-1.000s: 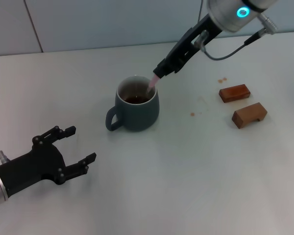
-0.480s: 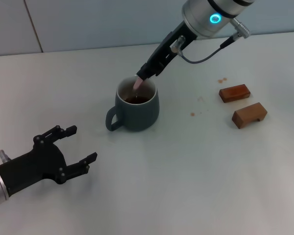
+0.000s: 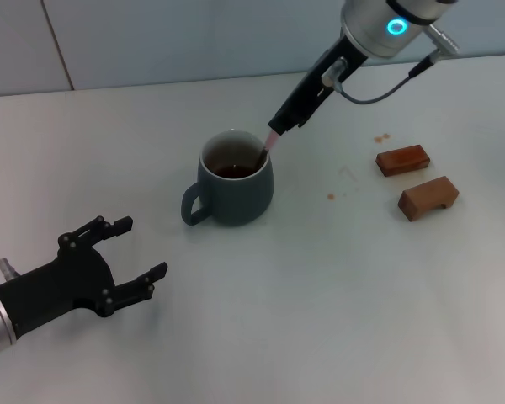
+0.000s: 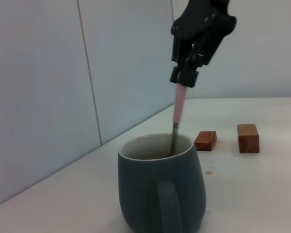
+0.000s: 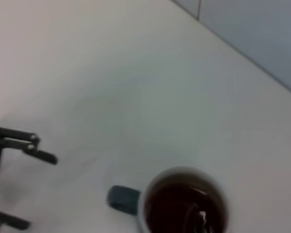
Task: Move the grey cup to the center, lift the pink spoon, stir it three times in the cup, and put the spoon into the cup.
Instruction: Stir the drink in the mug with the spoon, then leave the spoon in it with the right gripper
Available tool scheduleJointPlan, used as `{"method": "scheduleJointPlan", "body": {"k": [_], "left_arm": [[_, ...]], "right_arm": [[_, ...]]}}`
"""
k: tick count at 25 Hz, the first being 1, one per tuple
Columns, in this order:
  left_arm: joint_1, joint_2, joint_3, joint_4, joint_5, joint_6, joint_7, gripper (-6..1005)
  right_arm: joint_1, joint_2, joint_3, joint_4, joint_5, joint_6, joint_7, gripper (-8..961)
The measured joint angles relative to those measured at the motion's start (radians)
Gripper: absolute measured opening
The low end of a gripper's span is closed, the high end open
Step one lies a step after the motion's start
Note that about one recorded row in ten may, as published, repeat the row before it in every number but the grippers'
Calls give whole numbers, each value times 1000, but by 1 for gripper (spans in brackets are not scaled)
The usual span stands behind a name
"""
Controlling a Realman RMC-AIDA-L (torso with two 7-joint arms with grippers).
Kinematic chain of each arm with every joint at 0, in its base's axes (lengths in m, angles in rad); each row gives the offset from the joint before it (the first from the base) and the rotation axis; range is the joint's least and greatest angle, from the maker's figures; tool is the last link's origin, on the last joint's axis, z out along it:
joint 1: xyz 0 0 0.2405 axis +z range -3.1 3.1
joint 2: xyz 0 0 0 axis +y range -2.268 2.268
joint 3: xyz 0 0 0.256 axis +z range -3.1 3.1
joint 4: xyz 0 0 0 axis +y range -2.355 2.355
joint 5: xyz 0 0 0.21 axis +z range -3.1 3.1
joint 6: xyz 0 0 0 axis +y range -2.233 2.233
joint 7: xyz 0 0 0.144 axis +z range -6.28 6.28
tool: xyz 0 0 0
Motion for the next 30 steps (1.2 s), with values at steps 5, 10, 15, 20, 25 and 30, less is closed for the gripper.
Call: {"method": "scheduleJointPlan", "body": {"k": [5,10,15,20,25,30], "left_arm": [[-3,-1,0,-2,1,-1,0,836],[-7,-2,0,-3,1,3,0,836],[-12,-2,0,-3,2,3,0,836],[-14,-2,0,-5,2,2,0,836],[-15,-2,0,-12,2,0,0,836],[-15,-2,0,-13,2,0,0,836]], "right_arm": [[-3,25,-8,-27,29,-25,-4,110],[19,26,-13,23,31,42,-11,110],[27,14,-3,43,-8,71,-14,110],[13,7,1,9,-11,1,-6,110],[-1,29,-6,-30,26,-24,-7,110],[18,29,-12,9,57,47,-16,110]]}}
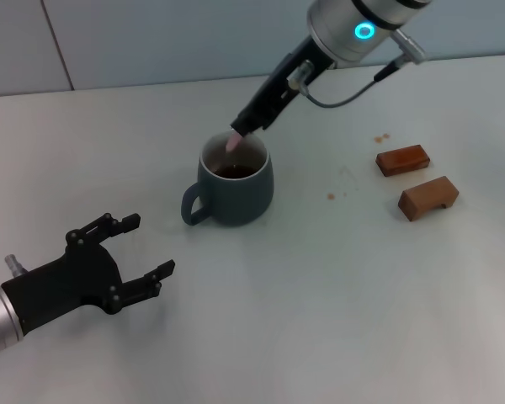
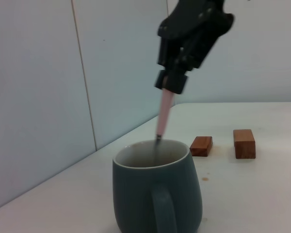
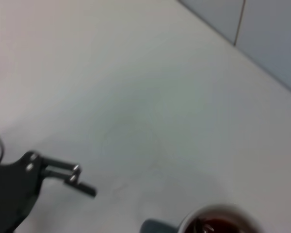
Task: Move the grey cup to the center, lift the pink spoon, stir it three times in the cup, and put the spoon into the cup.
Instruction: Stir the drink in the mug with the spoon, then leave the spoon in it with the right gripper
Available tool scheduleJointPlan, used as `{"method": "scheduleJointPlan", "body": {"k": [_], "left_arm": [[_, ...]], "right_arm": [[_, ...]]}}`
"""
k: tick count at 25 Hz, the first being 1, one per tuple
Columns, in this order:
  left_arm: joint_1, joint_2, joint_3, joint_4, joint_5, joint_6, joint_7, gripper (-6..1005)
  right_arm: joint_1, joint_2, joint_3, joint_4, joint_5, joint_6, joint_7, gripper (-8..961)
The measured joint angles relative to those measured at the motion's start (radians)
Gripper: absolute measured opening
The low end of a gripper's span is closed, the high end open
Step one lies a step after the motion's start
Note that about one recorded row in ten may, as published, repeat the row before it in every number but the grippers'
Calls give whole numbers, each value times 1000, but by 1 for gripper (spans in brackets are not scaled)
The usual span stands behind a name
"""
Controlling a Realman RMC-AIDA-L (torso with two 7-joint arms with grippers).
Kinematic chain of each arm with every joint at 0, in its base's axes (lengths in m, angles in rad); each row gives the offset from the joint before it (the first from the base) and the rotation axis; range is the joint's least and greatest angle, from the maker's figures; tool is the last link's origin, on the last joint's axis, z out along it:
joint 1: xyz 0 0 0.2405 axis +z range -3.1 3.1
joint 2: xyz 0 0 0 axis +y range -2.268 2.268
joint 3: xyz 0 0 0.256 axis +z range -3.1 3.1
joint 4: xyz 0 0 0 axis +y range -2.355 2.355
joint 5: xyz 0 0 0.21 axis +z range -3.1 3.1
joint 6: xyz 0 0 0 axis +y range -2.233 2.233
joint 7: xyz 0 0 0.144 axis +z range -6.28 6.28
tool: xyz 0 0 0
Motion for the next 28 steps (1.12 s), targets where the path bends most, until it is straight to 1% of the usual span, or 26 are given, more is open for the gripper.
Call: {"method": "scheduleJointPlan", "body": {"k": [1,2,7,11,12,13,15,17,20,23,28], "left_arm": [[0,0,0,0,0,1,0,836],[0,0,0,-1,0,2,0,836],[-1,0,0,-1,0,2,0,836],[-3,0,3,-1,0,3,0,836],[-3,0,5,-1,0,2,0,836],[-3,0,8,-1,0,2,0,836],[-3,0,11,-1,0,0,0,836],[-2,0,11,-1,0,1,0,836],[-1,0,11,-1,0,3,0,836],[0,0,11,-1,-1,3,0,836],[-3,1,11,-1,0,0,0,836]], "right_arm": [[5,-3,0,10,0,11,-1,110],[12,-11,0,23,-7,23,-2,110],[11,-21,8,11,-62,19,7,110],[6,-20,2,-14,-94,-46,23,110],[10,-12,1,-20,-95,-79,23,110],[10,-12,1,-20,-95,-79,23,110],[16,0,-8,-29,-88,-92,23,111],[24,6,-27,-31,-72,-84,23,111],[33,7,-43,-16,-50,-42,23,111],[39,1,-37,8,-55,8,26,111],[18,-3,-31,3,-72,18,30,111]]}}
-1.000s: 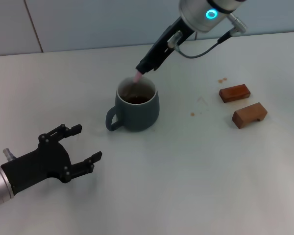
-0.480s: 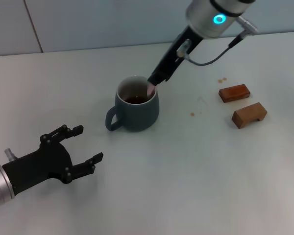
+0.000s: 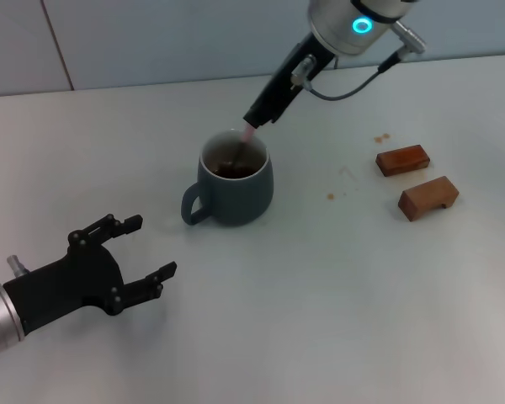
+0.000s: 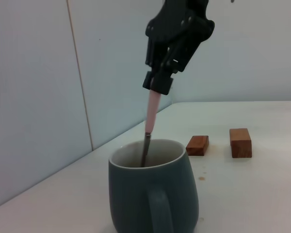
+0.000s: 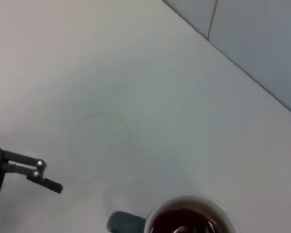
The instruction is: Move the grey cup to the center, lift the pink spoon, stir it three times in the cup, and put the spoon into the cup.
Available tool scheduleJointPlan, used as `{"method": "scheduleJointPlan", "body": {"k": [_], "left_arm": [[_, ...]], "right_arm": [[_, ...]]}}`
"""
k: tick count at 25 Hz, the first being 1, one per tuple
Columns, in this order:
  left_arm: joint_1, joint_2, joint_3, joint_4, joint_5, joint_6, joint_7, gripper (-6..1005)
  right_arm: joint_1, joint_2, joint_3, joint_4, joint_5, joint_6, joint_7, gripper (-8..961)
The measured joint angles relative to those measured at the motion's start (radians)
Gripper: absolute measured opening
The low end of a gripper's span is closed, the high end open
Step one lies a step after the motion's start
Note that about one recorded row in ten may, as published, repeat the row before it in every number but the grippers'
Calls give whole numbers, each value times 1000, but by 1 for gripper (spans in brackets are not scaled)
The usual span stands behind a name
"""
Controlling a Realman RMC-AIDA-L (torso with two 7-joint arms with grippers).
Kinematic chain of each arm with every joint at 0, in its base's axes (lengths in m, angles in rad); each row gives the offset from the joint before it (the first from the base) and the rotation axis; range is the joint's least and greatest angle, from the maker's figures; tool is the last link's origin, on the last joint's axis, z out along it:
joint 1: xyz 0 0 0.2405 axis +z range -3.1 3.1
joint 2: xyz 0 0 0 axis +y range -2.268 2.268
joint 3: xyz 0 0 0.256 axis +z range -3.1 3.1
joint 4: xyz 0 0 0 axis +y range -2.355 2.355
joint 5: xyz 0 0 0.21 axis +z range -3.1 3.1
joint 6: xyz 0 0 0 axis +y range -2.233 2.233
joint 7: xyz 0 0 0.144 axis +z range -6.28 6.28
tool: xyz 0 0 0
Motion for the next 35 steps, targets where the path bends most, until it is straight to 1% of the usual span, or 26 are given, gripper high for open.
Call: {"method": "scheduleJointPlan", "body": {"k": [6,8,10,13,14,15,18,20,23,24,26,28,29,30,31,32,35], "left_arm": [[-2,2,0,0,0,0,0,836],[-1,2,0,1,0,0,-2,836],[1,2,0,4,0,0,-11,836],[1,2,0,7,0,-1,-20,836],[2,2,0,8,-4,0,-26,836],[2,2,0,8,-4,0,-26,836],[5,2,-3,8,-5,5,-30,836],[5,3,-6,10,-7,11,-40,836],[1,3,-4,18,-8,13,-61,836],[1,3,-4,18,-8,13,-61,836],[1,3,-4,18,-8,13,-61,836],[1,3,-4,18,-8,13,-61,836],[1,3,-4,18,-8,13,-61,836],[-20,3,1,44,-8,28,-117,836],[-20,3,1,44,-8,28,-117,836],[-37,2,2,59,-2,44,-152,836],[-42,2,2,59,-1,48,-160,836]], "right_arm": [[-60,2,2,-60,10,-4,22,121],[-101,5,-6,-107,19,-3,20,131],[-158,8,-26,-170,48,7,6,142],[-268,9,-42,-267,147,30,-52,158],[-354,8,-42,-334,244,46,-123,163],[-354,8,-42,-334,244,46,-123,194],[-501,6,-32,-412,399,58,-257,286],[-587,4,-22,-427,489,60,-346,348],[-697,4,8,-404,586,56,-489,578],[-720,4,18,-385,599,55,-526,622],[-750,4,39,-330,623,49,-604,711],[-757,4,53,-268,638,42,-662,800],[-756,4,62,-231,646,42,-691,804],[-753,4,74,-193,653,44,-720,809],[-749,4,86,-159,661,47,-751,813],[-743,4,102,-125,667,48,-777,818],[-727,4,148,-33,699,50,-856,827]]}}
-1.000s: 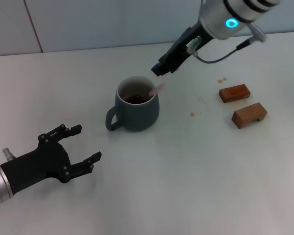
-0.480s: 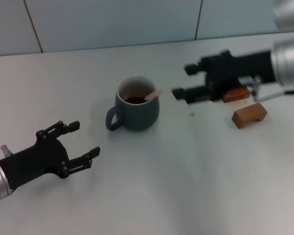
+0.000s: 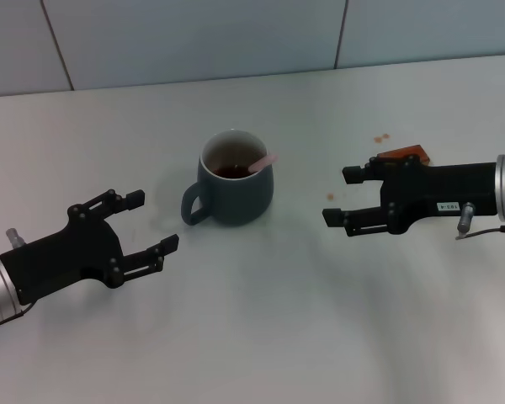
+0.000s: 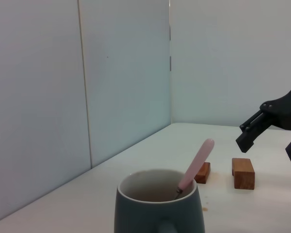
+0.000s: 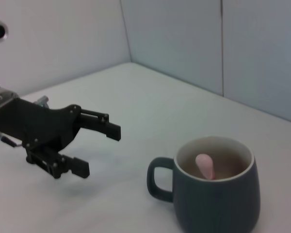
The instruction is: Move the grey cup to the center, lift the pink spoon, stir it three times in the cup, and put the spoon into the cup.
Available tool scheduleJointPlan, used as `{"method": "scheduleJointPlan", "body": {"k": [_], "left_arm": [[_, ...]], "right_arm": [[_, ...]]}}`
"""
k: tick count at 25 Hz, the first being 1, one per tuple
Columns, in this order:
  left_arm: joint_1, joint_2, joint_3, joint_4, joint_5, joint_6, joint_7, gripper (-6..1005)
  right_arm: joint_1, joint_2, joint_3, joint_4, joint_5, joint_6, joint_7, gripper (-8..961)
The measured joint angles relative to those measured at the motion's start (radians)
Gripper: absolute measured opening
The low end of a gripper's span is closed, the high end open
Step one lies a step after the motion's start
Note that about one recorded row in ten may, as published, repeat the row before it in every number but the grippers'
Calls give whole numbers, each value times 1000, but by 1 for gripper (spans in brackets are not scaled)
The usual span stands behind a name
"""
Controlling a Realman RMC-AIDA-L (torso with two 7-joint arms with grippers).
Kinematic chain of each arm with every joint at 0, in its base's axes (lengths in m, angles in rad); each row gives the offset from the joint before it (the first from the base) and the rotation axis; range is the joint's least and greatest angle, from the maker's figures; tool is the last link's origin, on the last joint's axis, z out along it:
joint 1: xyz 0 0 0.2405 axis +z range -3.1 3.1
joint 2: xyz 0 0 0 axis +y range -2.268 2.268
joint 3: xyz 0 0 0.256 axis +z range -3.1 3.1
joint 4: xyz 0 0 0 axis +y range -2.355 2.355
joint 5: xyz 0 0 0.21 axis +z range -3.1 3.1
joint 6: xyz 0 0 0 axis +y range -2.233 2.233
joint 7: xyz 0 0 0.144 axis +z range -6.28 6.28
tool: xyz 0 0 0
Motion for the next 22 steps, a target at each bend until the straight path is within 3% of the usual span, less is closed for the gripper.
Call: {"method": "scheduleJointPlan", "body": {"k": [22], "left_arm": [[12,-1,9,0,-3,-7,-6,836]], "right_arm": [[-5,0,32,55,29,-5,-45,827]]}}
